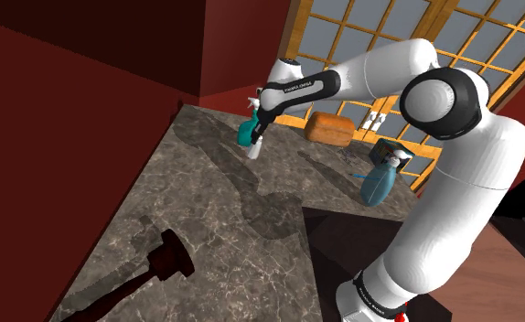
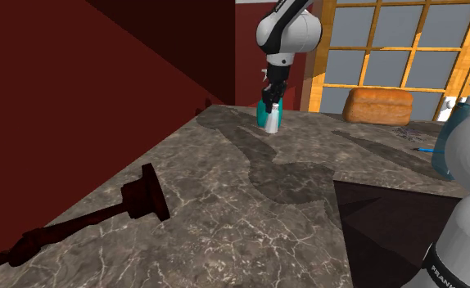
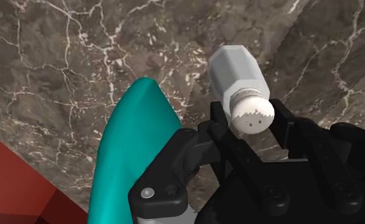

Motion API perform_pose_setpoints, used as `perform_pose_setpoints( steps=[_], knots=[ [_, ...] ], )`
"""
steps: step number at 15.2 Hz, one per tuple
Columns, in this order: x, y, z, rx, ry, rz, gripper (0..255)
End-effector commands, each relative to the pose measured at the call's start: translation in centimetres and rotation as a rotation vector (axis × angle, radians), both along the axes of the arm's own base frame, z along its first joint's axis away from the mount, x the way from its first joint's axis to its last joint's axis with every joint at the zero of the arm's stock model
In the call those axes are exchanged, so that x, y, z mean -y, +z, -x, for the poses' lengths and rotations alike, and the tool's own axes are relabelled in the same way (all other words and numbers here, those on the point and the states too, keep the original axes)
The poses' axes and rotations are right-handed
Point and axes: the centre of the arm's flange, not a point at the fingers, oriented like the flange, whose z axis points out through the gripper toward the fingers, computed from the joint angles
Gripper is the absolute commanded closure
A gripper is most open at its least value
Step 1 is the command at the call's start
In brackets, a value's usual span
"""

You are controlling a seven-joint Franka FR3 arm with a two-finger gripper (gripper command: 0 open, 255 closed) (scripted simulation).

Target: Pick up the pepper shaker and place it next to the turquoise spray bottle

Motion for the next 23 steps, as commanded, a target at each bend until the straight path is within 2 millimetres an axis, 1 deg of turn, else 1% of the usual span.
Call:
perform_pose_setpoints(
  steps=[1,2,10,11,16,19,20,23],
  knots=[
    [0.0,-1.1,0.0,0.001,0.000,0.000,255],
    [0.0,-2.0,0.0,0.001,0.000,0.000,255],
    [0.0,-2.0,0.0,0.001,0.000,0.000,255],
    [0.0,-2.0,0.0,0.001,0.000,0.000,0],
    [0.0,-2.0,0.0,0.001,0.000,0.000,0],
    [-0.1,1.9,0.7,0.001,0.000,0.000,0],
    [-0.1,3.0,0.9,0.001,0.000,0.000,0],
    [-0.1,3.0,0.9,0.001,0.000,0.000,0]
  ],
)
